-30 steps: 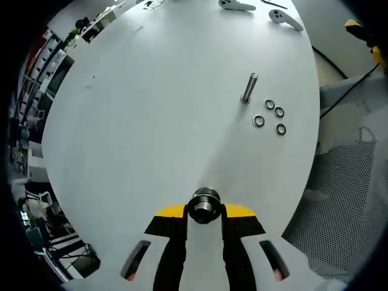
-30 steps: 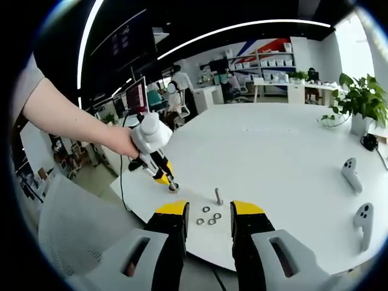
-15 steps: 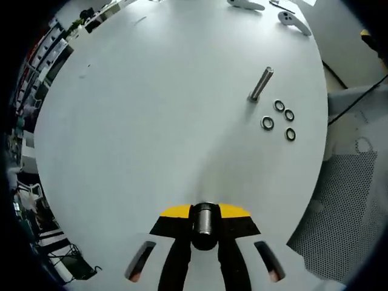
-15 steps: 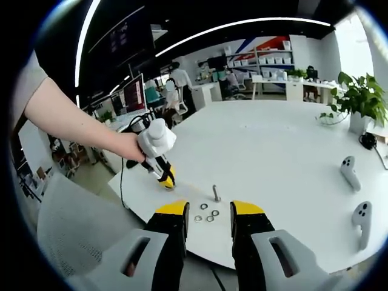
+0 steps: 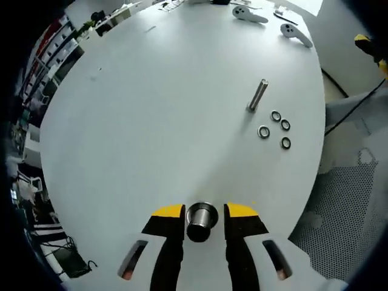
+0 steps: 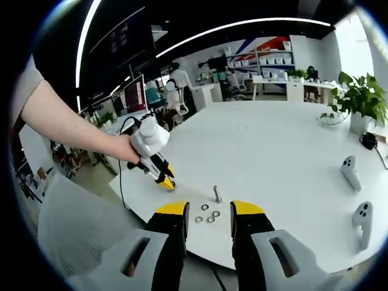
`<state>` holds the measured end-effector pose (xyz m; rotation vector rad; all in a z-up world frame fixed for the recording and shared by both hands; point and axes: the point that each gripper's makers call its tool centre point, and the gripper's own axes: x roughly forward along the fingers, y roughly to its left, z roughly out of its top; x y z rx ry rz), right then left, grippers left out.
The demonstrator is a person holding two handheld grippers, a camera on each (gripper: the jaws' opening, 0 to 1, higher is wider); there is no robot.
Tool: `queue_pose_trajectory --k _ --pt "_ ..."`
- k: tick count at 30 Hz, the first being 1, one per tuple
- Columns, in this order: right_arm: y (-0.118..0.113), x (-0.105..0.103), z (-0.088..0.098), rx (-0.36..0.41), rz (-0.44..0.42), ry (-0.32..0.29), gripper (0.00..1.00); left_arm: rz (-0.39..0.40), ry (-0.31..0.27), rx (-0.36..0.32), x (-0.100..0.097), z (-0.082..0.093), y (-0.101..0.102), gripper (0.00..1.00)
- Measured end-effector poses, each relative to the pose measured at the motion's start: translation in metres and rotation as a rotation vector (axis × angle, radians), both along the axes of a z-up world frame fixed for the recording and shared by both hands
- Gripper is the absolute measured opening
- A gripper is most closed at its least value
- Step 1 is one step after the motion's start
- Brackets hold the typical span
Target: Place the washer onto the threaded stud by aligning its center hole with the stud, sliding it down to the base, and recovering from edge contact or off-axis alignment until the washer reaches the visible bottom stop.
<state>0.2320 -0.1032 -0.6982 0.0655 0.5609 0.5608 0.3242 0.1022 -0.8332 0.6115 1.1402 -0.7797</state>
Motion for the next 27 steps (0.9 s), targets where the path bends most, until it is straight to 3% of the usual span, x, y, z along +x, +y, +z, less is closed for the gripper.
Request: queue_pose_trajectory --k 4,9,13,19,23,27 --pt "0.001 0.0 0.001 0.005 0.002 -0.004 0.29 0.108 -0.053 -0.119 0.007 0.024 -0.01 0.29" --pt "0.002 0.0 0.003 0.013 0.009 -0.013 0.29 0.166 -0.147 -0.215 0.002 0.054 -0.016 0.32" --pt "0.004 -0.001 0.003 0.013 0.022 -0.014 0.29 0.207 -0.161 -0.239 -0.019 0.063 -0.01 0.33" --pt "0.002 -0.001 0.002 0.008 0.011 -0.008 0.29 0.286 -0.205 -0.331 -0.046 0.082 -0.004 0.33" --pt "0.011 -0.004 0.0 -0.008 0.062 -0.005 0.29 0.35 -0.248 -0.356 -0.063 0.095 0.009 0.33" --pt "0.008 -0.003 0.0 0.001 0.044 -0.003 0.29 0.395 -0.261 -0.404 -0.082 0.105 0.018 0.33"
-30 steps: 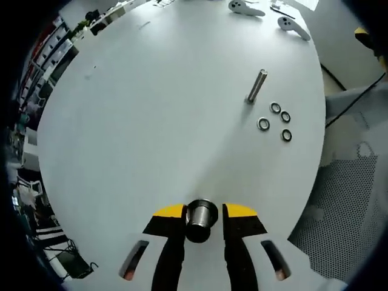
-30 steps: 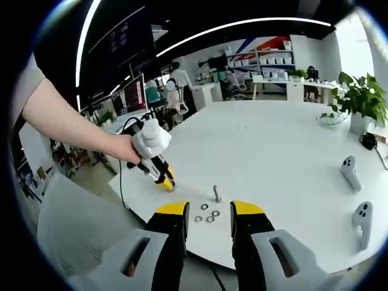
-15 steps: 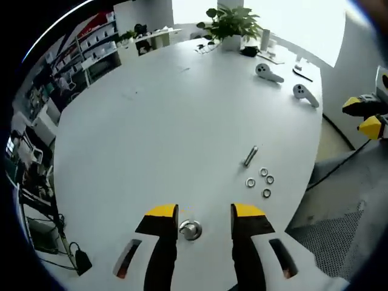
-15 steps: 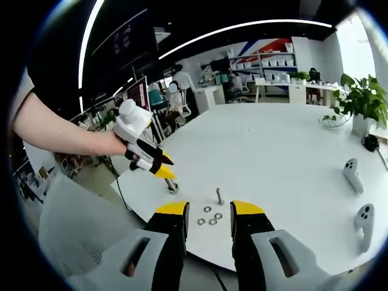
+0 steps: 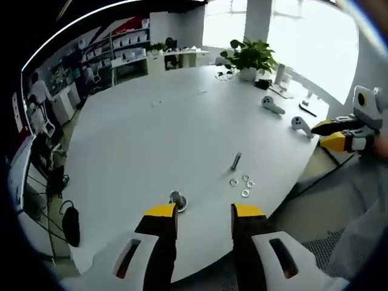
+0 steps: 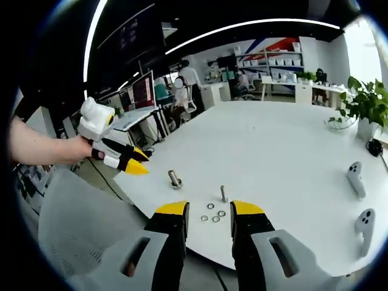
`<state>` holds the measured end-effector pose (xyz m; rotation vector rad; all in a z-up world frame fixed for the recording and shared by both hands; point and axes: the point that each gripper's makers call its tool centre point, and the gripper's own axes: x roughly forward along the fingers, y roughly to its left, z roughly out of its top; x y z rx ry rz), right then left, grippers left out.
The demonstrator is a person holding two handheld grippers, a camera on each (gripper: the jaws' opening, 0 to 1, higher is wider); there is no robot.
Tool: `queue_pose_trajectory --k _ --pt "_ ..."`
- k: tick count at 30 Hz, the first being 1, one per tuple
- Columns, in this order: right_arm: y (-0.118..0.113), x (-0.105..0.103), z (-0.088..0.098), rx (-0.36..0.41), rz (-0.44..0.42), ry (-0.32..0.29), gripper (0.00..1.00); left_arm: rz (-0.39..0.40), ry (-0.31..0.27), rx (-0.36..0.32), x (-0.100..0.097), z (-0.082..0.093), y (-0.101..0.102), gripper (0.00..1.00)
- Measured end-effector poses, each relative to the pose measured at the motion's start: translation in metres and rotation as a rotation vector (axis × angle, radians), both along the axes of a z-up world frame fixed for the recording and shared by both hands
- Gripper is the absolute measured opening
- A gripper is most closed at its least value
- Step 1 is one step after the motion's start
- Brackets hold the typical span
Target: Place the washer onto the threaded stud by aligning its center hole with the stud, sliding it down to the base, and recovering from edge contact or off-axis alignment until the washer reaches the visible bottom stop.
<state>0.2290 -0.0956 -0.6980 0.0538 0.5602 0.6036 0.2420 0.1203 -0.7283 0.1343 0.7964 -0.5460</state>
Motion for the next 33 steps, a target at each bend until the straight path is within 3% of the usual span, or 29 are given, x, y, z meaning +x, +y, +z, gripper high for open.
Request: queue_pose_trajectory --k 8,10,15,20,21,24,25,27,28,29,33 --pt "0.005 -0.004 -0.006 -0.024 0.036 0.025 0.29 0.029 -0.061 -0.033 -0.026 0.011 0.016 0.36" --pt "0.005 -0.004 -0.006 -0.025 0.035 0.027 0.29 0.039 -0.022 -0.034 -0.03 0.011 0.018 0.36" --pt "0.004 -0.004 -0.009 -0.035 0.038 0.039 0.29 0.014 -0.101 -0.047 -0.028 0.033 0.021 0.36" --pt "0.003 -0.005 -0.012 -0.051 0.034 0.05 0.29 0.024 -0.082 -0.155 -0.033 0.036 0.022 0.36" --pt "0.002 -0.005 -0.012 -0.053 0.032 0.049 0.3 0.019 -0.084 -0.151 -0.035 0.036 0.024 0.36" --pt "0.001 -0.005 -0.015 -0.067 0.025 0.062 0.3 0.017 -0.144 -0.153 -0.035 0.04 0.03 0.34" --pt "0.0 -0.006 -0.017 -0.072 0.02 0.07 0.3 0.042 -0.145 -0.195 -0.034 0.041 0.028 0.33" --pt "0.0 -0.008 -0.022 -0.101 0.026 0.082 0.3 0.013 -0.153 -0.216 -0.035 0.048 0.022 0.3" --pt "0.0 -0.008 -0.023 -0.113 0.032 0.081 0.3 -0.02 -0.21 -0.214 -0.033 0.057 0.016 0.29" --pt "-0.001 -0.008 -0.024 -0.115 0.029 0.091 0.3 -0.025 -0.231 -0.211 -0.033 0.06 0.015 0.29" --pt "-0.004 -0.01 -0.029 -0.129 0.015 0.112 0.3 -0.058 -0.209 -0.202 -0.04 0.055 0.011 0.3"
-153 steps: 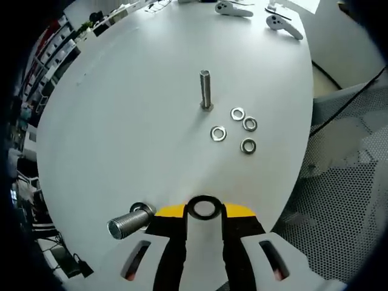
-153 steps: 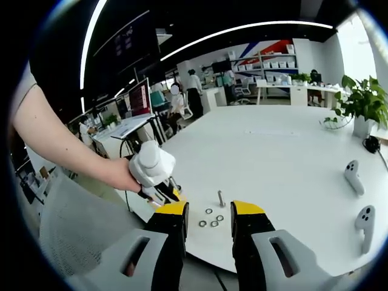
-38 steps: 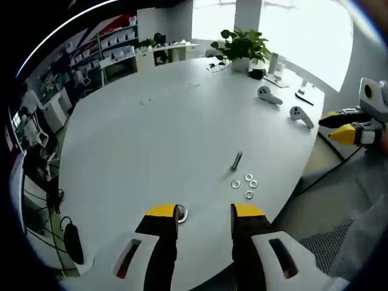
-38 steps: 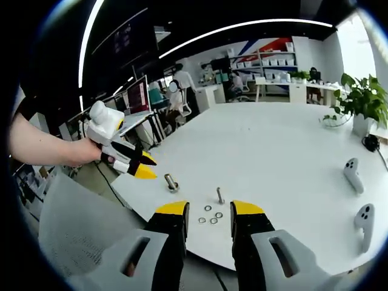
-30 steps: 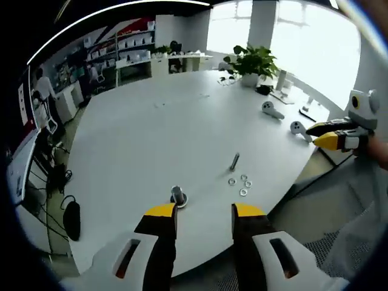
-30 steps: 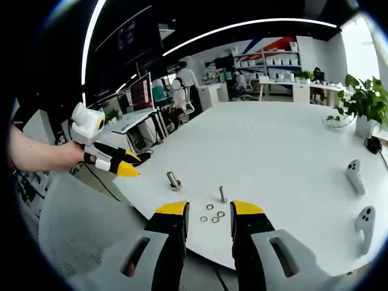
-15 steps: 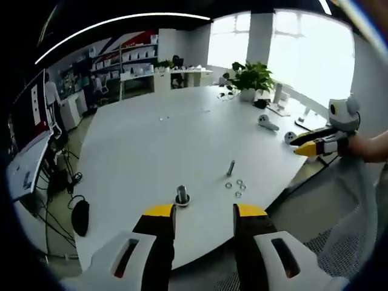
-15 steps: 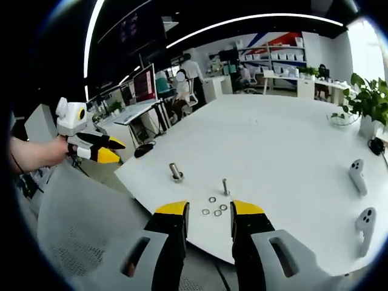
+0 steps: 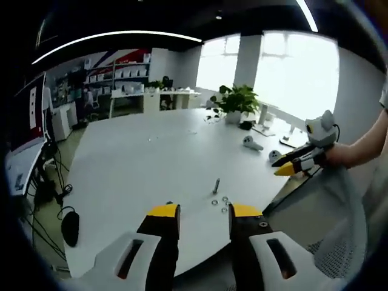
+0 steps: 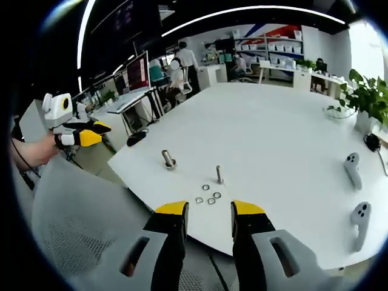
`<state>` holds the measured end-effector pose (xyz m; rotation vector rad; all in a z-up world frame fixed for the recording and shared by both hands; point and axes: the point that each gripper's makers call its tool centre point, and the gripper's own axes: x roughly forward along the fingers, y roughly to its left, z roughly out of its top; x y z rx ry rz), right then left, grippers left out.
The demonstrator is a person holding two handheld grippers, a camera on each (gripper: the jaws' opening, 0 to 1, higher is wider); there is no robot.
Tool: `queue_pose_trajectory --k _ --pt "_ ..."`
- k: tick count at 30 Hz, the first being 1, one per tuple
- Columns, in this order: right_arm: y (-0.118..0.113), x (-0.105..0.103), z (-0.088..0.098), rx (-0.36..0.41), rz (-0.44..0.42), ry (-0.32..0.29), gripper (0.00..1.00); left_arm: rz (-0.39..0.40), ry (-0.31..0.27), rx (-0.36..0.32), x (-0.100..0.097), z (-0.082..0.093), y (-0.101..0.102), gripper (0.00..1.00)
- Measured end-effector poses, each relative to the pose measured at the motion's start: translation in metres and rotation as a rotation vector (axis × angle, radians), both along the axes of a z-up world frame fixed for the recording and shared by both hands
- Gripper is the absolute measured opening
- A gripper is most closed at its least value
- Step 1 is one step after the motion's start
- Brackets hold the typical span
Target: Place the washer onto the threaded stud by aligning its center hole with the stud, sliding it down to the base, and recovering from edge contact or off-axis alignment until the washer reaches the visible bottom stop.
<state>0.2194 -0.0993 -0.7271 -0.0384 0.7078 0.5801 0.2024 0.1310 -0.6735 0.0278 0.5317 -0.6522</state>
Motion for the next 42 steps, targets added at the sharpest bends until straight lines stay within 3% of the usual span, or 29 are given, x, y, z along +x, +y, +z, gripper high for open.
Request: queue_pose_trajectory --k 10,18,22,26,34,42 --pt "-0.006 -0.001 -0.003 -0.062 0.001 -0.003 0.31 -0.007 -0.021 -0.056 -0.001 0.01 -0.002 0.3" --pt "-0.009 -0.001 -0.007 -0.079 -0.009 0.011 0.31 -0.055 -0.023 -0.046 -0.006 0.008 -0.01 0.3" --pt "-0.009 0.003 0.001 -0.019 -0.057 -0.002 0.31 -0.075 -0.014 0.001 -0.008 0.001 -0.011 0.31" --pt "-0.014 0.003 -0.002 -0.021 -0.082 0.012 0.31 -0.056 -0.021 -0.004 -0.006 0.003 -0.008 0.3" --pt "-0.008 0.002 0.0 -0.038 -0.045 0.002 0.31 -0.062 -0.016 -0.021 -0.007 0.003 -0.007 0.3" --pt "-0.004 -0.001 -0.005 -0.09 0.014 0.063 0.31 -0.077 -0.041 -0.012 -0.008 0.007 -0.011 0.29"
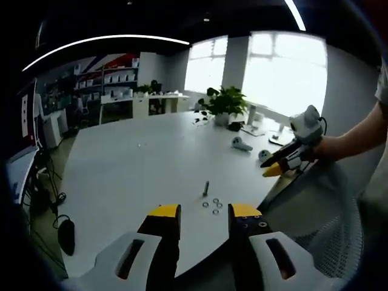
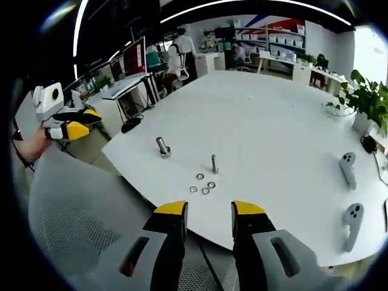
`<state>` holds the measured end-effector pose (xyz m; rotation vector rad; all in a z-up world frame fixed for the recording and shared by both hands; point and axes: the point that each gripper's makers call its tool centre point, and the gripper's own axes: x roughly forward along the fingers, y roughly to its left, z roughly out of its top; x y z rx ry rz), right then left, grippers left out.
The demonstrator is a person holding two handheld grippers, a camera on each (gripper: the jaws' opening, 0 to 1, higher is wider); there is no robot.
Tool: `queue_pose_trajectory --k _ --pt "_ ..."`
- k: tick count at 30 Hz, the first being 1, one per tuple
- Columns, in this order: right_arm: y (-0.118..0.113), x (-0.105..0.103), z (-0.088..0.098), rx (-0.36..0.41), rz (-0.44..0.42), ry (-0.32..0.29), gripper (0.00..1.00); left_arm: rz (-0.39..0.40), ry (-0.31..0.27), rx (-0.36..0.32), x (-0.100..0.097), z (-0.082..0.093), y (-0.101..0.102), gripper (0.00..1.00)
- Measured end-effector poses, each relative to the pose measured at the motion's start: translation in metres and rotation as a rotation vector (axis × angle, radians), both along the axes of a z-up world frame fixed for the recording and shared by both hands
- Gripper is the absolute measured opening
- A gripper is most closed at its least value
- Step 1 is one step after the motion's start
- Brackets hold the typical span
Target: Place the washer onto the threaded stud by aligning its center hole with the stud, sliding it down to the base, and recovering from edge contact or off-axis alignment until the washer reaches the visible bottom stop.
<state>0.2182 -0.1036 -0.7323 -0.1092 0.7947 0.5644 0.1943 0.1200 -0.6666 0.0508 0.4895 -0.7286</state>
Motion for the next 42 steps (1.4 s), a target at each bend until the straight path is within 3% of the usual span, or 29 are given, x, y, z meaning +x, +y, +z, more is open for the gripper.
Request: queue_pose_trajectory --k 6,13,18,24,30,37,42 --pt "0.013 0.016 0.004 0.002 0.013 0.028 0.32 -0.001 0.01 -0.021 0.0 0.0 0.001 0.29" --pt "0.042 0.032 -0.023 0.01 0.039 0.084 0.32 -0.006 0.006 -0.038 -0.001 0.002 -0.001 0.3" --pt "0.058 0.042 -0.028 -0.017 0.059 0.042 0.32 0.004 0.006 -0.034 -0.001 0.001 0.003 0.29" --pt "0.067 0.047 -0.044 -0.049 0.091 0.072 0.32 -0.003 0.014 -0.035 -0.002 0.0 0.003 0.29" --pt "0.069 0.044 -0.052 -0.073 0.122 0.097 0.31 -0.013 0.003 -0.021 -0.003 0.0 0.001 0.28" --pt "0.077 0.03 -0.075 -0.153 0.244 0.148 0.29 0.014 0.013 -0.028 0.0 -0.001 0.006 0.27" --pt "0.083 0.025 -0.086 -0.195 0.305 0.163 0.29 -0.012 0.034 -0.003 -0.003 -0.007 0.002 0.27"
